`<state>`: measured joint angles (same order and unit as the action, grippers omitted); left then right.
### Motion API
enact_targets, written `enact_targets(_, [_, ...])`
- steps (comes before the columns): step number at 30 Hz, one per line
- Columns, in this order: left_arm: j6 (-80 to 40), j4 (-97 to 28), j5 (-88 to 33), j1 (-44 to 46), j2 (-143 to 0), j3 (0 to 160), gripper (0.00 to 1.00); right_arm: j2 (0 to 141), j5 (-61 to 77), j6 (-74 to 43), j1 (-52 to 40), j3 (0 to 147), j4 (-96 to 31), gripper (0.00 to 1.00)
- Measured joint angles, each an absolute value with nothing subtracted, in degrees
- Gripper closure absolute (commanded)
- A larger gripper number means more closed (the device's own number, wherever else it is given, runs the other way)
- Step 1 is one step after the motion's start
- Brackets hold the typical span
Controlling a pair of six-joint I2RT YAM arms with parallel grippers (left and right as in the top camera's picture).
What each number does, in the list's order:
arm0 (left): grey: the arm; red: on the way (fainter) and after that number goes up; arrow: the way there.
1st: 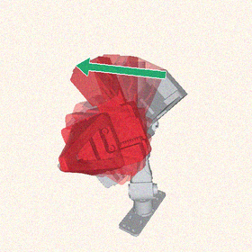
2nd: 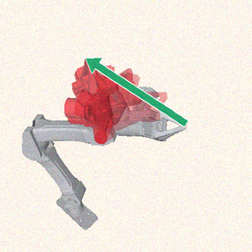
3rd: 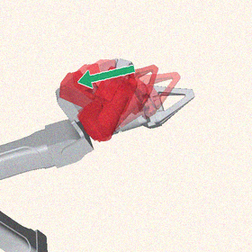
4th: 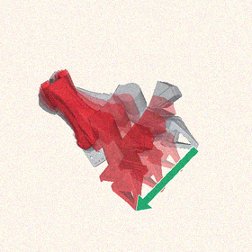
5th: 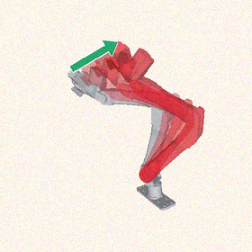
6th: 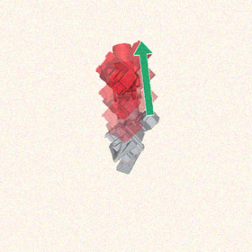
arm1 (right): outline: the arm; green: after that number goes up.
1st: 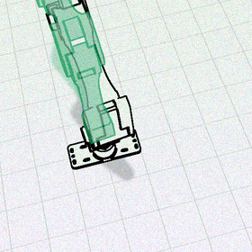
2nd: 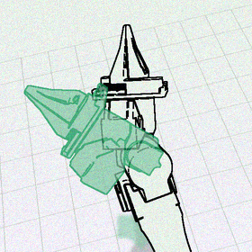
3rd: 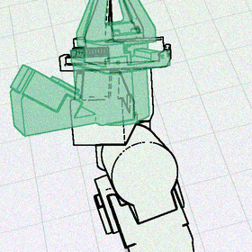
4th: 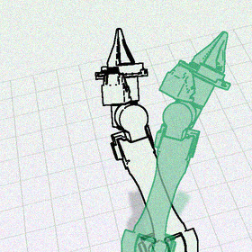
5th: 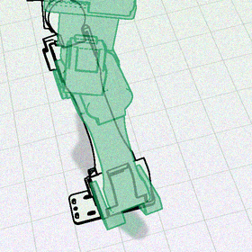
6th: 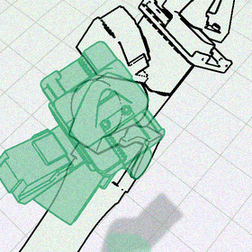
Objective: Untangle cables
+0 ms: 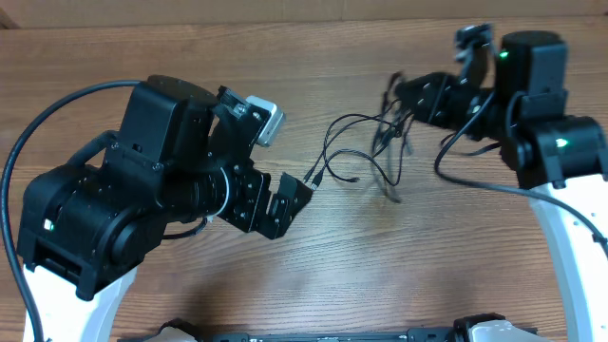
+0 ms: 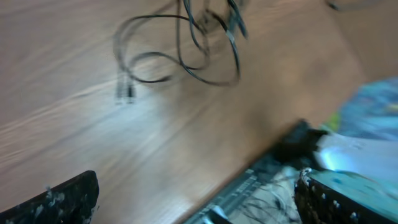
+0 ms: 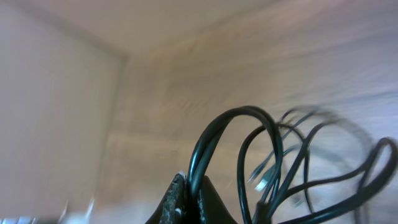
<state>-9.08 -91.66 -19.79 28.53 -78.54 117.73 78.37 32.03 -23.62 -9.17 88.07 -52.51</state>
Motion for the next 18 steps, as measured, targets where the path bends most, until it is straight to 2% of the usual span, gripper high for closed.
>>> enact_targets(6, [-9.1, -88.53, -8.95, 28.53, -78.72, 117.73, 0.0, 78.35, 27.64, -20.73, -19.77, 88.07, -53.52, 0.96])
enact_targets(8, [-9.34, -85.69, -6.42, 28.53, -78.72, 117.73, 0.0, 78.35, 22.94, -19.16, -23.68, 88.07, -51.9, 0.9])
enact_targets(9, [-9.58, -83.15, -5.1, 28.53, -78.72, 117.73, 0.0, 78.3, 20.99, -18.0, -25.23, 88.07, -51.0, 0.8])
enact_targets(10, [-10.02, -80.55, -3.95, 28.53, -78.72, 117.73, 0.0, 78.19, 18.68, -16.86, -26.98, 88.07, -50.19, 0.6])
enact_targets(12, [-10.41, -76.01, -2.13, 28.53, -78.72, 117.73, 0.0, 77.71, 13.52, -15.22, -29.89, 88.07, -48.97, 0.08])
enact_targets(13, [-10.59, -74.11, -1.19, 28.53, -78.72, 117.73, 0.0, 77.34, 10.87, -14.46, -31.2, 88.07, -48.53, 0.0])
enact_targets(18, [-10.57, -68.23, 6.33, 28.53, -78.72, 117.73, 0.0, 74.06, -0.3, -11.99, -33.17, 88.07, -45.45, 0.0])
